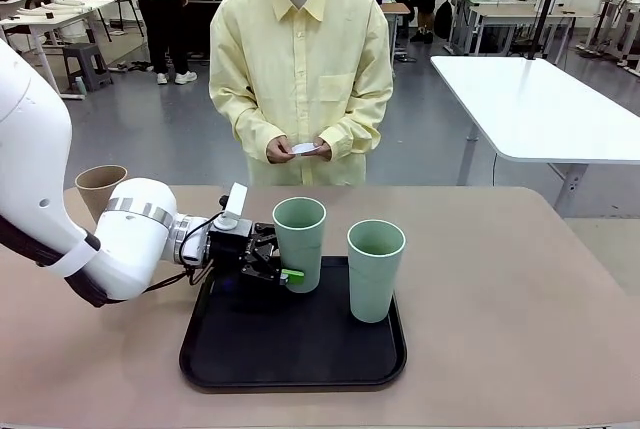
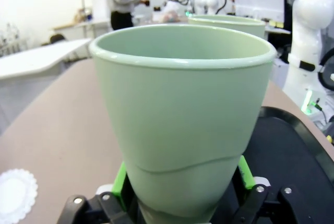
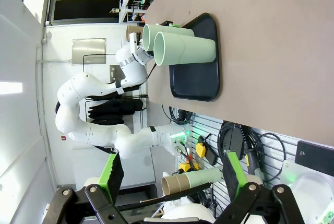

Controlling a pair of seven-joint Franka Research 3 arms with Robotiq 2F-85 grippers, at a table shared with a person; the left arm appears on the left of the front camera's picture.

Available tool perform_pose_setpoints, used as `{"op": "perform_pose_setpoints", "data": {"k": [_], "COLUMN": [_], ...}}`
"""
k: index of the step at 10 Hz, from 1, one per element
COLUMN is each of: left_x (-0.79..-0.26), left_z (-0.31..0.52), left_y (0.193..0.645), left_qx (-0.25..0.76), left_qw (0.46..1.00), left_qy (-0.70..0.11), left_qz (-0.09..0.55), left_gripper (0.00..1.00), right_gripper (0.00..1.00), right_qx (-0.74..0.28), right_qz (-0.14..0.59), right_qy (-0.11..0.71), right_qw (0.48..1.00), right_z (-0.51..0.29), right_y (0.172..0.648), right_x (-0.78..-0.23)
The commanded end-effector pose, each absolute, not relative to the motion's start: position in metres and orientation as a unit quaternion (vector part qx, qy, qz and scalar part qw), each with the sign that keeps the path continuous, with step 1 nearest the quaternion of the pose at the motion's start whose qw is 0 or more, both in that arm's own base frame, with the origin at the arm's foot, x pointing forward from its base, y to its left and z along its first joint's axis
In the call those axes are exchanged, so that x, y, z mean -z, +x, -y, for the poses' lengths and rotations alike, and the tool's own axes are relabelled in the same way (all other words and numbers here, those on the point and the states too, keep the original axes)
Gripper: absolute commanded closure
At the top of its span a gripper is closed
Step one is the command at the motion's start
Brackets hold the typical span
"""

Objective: Place coasters on the table and set cups on them.
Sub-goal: Take one Reusable plastic cup from the Flat Tray and place it on a coaster set by the human.

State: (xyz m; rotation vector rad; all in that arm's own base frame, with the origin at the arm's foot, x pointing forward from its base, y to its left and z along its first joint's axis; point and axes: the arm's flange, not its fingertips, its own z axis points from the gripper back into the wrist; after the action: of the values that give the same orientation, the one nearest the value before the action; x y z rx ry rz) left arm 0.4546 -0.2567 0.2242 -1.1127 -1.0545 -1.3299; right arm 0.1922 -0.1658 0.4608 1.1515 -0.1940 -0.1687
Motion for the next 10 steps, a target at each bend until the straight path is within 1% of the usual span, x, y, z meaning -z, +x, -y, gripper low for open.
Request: {"op": "perform_pose_setpoints", "data": {"k": [1,2,3,4,6,7,10], "left_x": [-0.221,-0.224,-0.227,-0.230,-0.239,-0.252,-0.323], "left_z": [0.253,0.251,0.249,0.247,0.246,0.247,0.255], "left_y": [0.457,0.456,0.456,0.458,0.459,0.460,0.470], "left_qx": [0.571,0.571,0.571,0.570,0.578,0.582,0.617], "left_qw": [0.499,0.497,0.496,0.496,0.498,0.514,0.521], "left_qy": [-0.464,-0.466,-0.470,-0.475,-0.479,-0.487,-0.487], "left_qz": [0.458,0.457,0.456,0.451,0.434,0.399,0.333], "left_gripper": [0.59,1.00,0.63,1.00,1.00,0.24,0.24], "right_gripper": [0.00,0.00,0.00,0.00,0.00,0.00,0.00], "right_qx": [0.071,0.071,0.071,0.071,0.071,0.071,0.071], "right_qz": [0.098,0.098,0.098,0.098,0.098,0.098,0.098], "right_qy": [0.550,0.550,0.550,0.550,0.550,0.550,0.550], "right_qw": [0.827,0.827,0.827,0.827,0.827,0.827,0.827], "right_z": [0.167,0.167,0.167,0.167,0.167,0.167,0.167], "right_y": [0.193,0.193,0.193,0.193,0.193,0.193,0.193], "right_x": [-0.460,-0.460,-0.460,-0.460,-0.460,-0.460,-0.460]}}
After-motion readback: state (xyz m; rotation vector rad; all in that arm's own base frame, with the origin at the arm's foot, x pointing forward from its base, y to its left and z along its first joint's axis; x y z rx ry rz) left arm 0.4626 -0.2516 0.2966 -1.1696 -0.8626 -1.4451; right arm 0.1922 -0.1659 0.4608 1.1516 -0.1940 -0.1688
